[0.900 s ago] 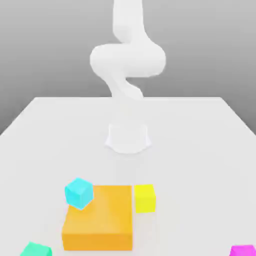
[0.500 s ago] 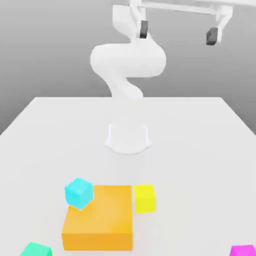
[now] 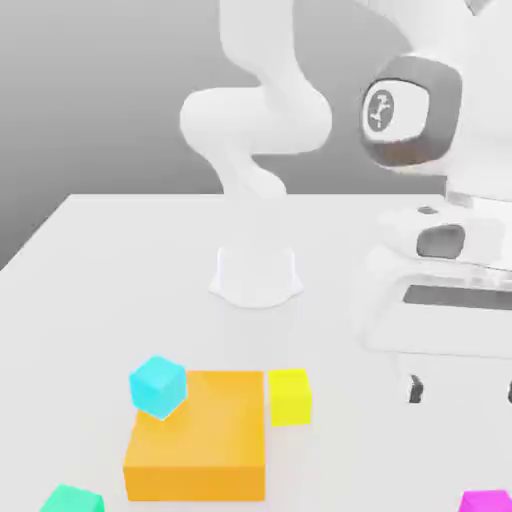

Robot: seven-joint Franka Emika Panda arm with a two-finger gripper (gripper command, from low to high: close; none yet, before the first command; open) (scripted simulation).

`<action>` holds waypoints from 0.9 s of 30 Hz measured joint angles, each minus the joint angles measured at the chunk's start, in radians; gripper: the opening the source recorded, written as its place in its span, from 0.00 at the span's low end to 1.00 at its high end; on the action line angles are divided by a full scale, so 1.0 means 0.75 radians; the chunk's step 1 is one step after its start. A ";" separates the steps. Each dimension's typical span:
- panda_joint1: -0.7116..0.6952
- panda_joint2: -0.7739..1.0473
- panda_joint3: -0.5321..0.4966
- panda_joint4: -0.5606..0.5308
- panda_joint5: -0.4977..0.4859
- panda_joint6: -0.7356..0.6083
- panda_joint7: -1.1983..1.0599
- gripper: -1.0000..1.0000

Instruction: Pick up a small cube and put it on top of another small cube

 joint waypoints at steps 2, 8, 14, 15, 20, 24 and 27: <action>0.023 0.087 0.008 0.013 0.003 0.023 0.026 0.50; 0.089 0.342 0.023 0.056 0.019 0.119 0.088 0.50; 0.138 0.483 -0.034 0.092 -0.035 0.217 0.129 0.00; 0.138 0.483 -0.033 0.092 -0.034 0.218 0.129 0.00; 0.117 0.416 -0.004 0.074 0.001 0.169 0.106 0.00; 0.041 0.249 -0.007 -0.020 0.029 0.079 0.034 0.00; -0.040 0.129 -0.059 -0.123 0.018 0.048 -0.034 0.00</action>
